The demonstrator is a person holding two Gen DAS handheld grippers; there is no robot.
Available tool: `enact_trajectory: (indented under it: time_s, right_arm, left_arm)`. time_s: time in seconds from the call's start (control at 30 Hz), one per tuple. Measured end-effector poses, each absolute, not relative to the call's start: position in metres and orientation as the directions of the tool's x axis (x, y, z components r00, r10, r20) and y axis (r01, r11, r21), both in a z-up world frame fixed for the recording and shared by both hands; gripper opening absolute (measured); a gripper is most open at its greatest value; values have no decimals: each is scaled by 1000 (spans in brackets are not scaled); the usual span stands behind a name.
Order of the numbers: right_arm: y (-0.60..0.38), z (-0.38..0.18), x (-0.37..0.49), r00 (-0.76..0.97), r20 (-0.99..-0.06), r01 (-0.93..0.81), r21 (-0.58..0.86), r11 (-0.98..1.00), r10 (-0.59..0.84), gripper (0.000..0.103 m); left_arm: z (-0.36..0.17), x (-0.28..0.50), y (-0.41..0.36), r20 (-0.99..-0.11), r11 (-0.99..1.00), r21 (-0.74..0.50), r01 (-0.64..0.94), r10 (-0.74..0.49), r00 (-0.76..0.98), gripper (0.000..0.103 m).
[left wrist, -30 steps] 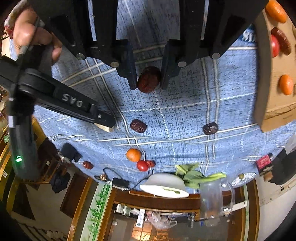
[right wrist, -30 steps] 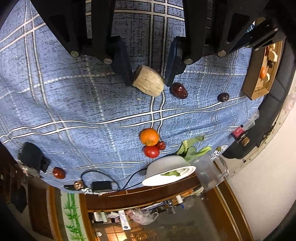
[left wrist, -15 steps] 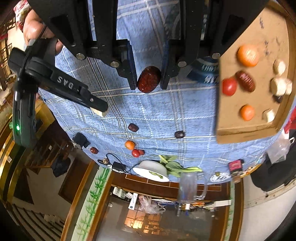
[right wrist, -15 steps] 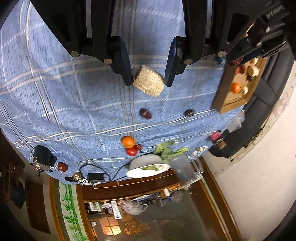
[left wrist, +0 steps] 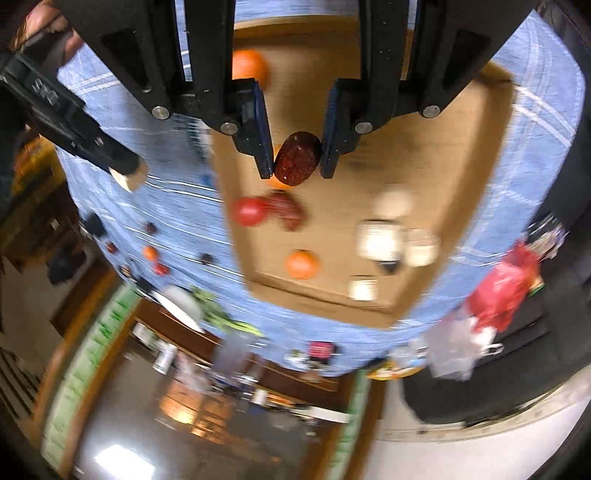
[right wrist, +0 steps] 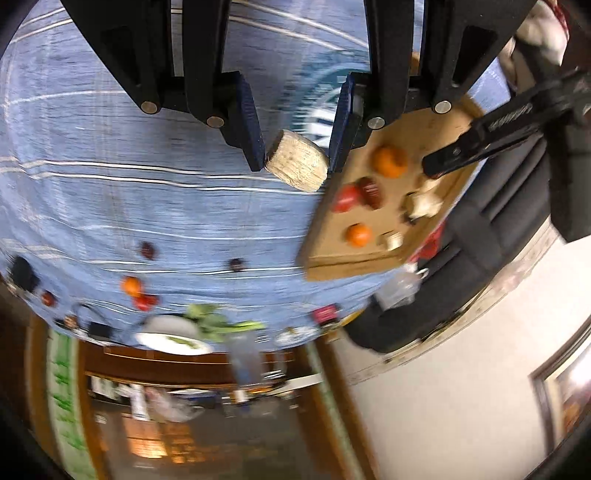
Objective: Organize fruits
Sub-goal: 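Carry the red date and white piece over the cardboard box, then open both tools to release the red date and white piece into the box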
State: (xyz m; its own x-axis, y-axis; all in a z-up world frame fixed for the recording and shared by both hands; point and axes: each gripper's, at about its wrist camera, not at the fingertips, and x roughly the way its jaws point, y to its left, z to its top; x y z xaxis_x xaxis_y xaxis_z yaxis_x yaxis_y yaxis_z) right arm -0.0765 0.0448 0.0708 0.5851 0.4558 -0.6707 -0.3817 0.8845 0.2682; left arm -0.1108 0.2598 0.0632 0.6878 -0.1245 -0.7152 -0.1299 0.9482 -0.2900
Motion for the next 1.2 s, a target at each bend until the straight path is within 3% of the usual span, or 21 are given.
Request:
enact_trajectory:
  time_s: [0.2,0.67,0.7,0.8,0.83,0.97,1.2]
  right_arm:
    - [110,56,-79,492,-710,-490,252,835,504,40]
    - [171,18,-81,391,-788,-578,192,793,476,40]
    - [172,17,-81,390,-788,-579,191,792,476,40]
    - [172,15,-80,395,-787,-576,189,795,474,40]
    - [172,15,-80,396,-785,-575,191,795,475,41]
    - [166,19,-82,414,-773,-569,192,800,480,51]
    - [156,29,-92,443,-748,-569,192,800,494,51]
  left_arm:
    - [50,-115,306,-731,931,-281,-233,-51,681,25]
    - [36,-108,312,-755,941,-221,-257,3,656,25]
    - [36,-108,312,-754,941,-223,-255,0,657,27]
    - [38,-108,312,-748,939,-235,-251,-10,664,51]
    - [38,-109,312,-745,938,-238,-250,-11,667,54]
    - [40,-110,312,-745,936,-247,-250,-18,667,55]
    - [50,-117,303,-737,940,-240,-242,-15,676,61]
